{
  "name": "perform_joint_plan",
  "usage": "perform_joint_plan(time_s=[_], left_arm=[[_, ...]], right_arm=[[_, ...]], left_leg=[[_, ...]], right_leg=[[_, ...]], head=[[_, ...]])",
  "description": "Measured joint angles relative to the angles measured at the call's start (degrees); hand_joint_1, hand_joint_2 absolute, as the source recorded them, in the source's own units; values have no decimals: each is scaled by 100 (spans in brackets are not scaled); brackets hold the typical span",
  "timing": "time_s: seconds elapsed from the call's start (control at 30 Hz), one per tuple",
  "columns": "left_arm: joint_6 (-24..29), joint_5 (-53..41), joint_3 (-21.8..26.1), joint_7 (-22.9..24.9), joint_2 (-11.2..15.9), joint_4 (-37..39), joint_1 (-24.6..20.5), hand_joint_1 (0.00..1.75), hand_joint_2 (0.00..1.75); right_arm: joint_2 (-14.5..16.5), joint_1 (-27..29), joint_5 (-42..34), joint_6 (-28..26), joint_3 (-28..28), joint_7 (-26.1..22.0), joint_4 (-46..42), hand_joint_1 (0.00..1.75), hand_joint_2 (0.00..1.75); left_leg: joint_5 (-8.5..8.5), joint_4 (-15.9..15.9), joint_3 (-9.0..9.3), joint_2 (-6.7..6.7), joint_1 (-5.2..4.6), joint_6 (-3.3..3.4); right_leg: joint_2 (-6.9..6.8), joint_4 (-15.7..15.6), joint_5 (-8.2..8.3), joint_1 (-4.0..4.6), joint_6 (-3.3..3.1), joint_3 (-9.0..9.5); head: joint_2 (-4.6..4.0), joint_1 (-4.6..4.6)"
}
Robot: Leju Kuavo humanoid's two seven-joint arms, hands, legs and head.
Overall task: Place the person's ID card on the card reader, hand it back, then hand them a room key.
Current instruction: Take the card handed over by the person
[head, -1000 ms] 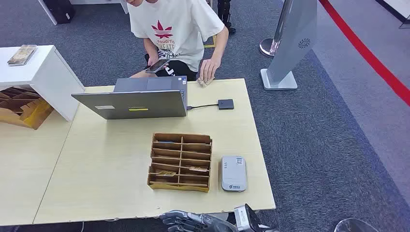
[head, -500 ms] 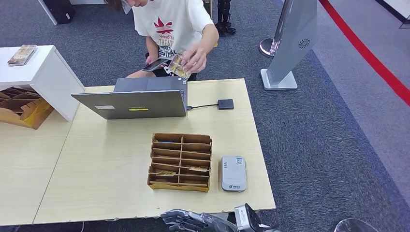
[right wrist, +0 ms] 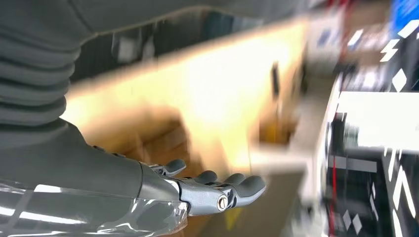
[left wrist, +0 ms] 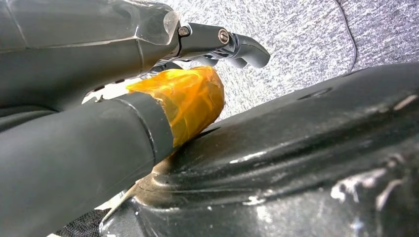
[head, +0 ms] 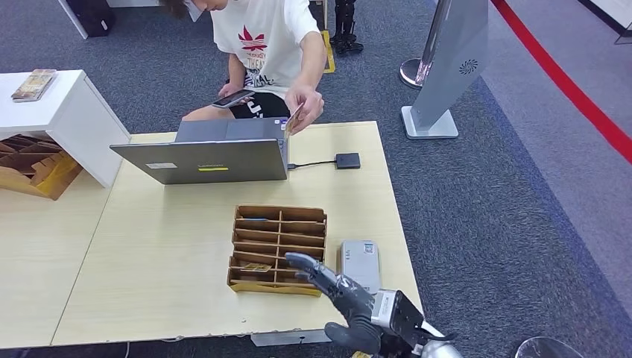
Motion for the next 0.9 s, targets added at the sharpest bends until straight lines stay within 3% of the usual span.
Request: perform_joint_plan(time_s=[0.23, 0.43, 0.9], left_arm=[[-7, -96, 0, 43, -11, 0, -8, 0, 0], [-25, -326, -1, 108, -9, 0, -29, 0, 0], [-248, -835, -73, 319, 38, 0, -118, 0, 0]], right_arm=[[216, -933, 2786, -1529, -318, 287, -609, 0, 175], [535, -1470, 4777, -2417, -198, 755, -701, 0, 175], [819, -2678, 6527, -2722, 187, 1259, 527, 0, 175]], left_leg=[[8, 0, 3, -4, -2, 9], [7, -1, 1, -11, -6, 9], [12, 0, -1, -19, -22, 16]], right_leg=[[-1, 1, 6, -2, 4, 1], [-5, 2, 5, -5, 4, 1], [-13, 2, 7, -21, 11, 3]], head=[[0, -2], [0, -1], [0, -1]])
